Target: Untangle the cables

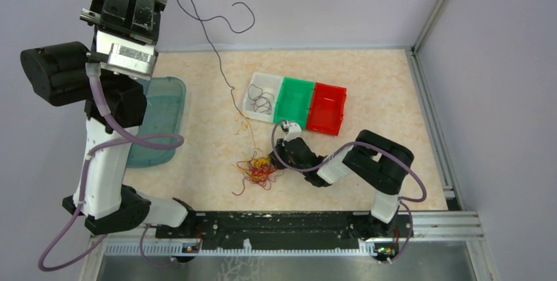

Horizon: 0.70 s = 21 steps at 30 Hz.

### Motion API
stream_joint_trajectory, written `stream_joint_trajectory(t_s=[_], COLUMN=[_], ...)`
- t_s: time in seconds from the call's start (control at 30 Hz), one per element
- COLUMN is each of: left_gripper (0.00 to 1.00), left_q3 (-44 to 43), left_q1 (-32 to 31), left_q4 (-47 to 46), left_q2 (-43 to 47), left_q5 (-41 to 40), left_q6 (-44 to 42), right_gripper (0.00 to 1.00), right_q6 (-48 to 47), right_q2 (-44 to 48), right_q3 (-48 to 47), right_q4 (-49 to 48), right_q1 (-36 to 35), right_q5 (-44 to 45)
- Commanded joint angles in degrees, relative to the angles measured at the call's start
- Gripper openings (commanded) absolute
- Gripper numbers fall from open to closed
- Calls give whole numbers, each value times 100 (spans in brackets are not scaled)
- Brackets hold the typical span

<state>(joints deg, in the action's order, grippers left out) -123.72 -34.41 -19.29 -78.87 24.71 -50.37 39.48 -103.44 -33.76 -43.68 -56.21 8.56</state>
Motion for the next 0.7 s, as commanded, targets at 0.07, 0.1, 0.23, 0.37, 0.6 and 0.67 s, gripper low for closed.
stream_joint_trajectory(t_s=[0.07, 0.1, 0.23, 0.37, 0.6, 0.67], left_gripper=[0, 0, 0, 0, 0, 0], left_q3=[552, 909, 1462, 1466, 1359, 1323], left_q1=[-32, -30, -31, -30, -31, -33], left_q4=[188, 189, 204, 300, 336, 331], left_q2=[355, 477, 768, 773, 733, 739], left_q5=[103, 147, 299, 279, 294, 285], left_q6=[-122, -138, -73, -8, 29, 27], right_gripper=[46, 55, 72, 75, 71, 63], right_q6=[-750, -925, -1508, -1991, -2434, -2422], right_q2=[1650, 1936, 2715, 2908, 2444, 2260], right_q3=[325, 322, 51, -627, -1439, -1613], right_q4=[327, 432, 1070, 1784, 1804, 1833], right_q1=[-66, -66, -47, 40, 45, 60], right_q5=[238, 217, 63, -589, -1307, -1222])
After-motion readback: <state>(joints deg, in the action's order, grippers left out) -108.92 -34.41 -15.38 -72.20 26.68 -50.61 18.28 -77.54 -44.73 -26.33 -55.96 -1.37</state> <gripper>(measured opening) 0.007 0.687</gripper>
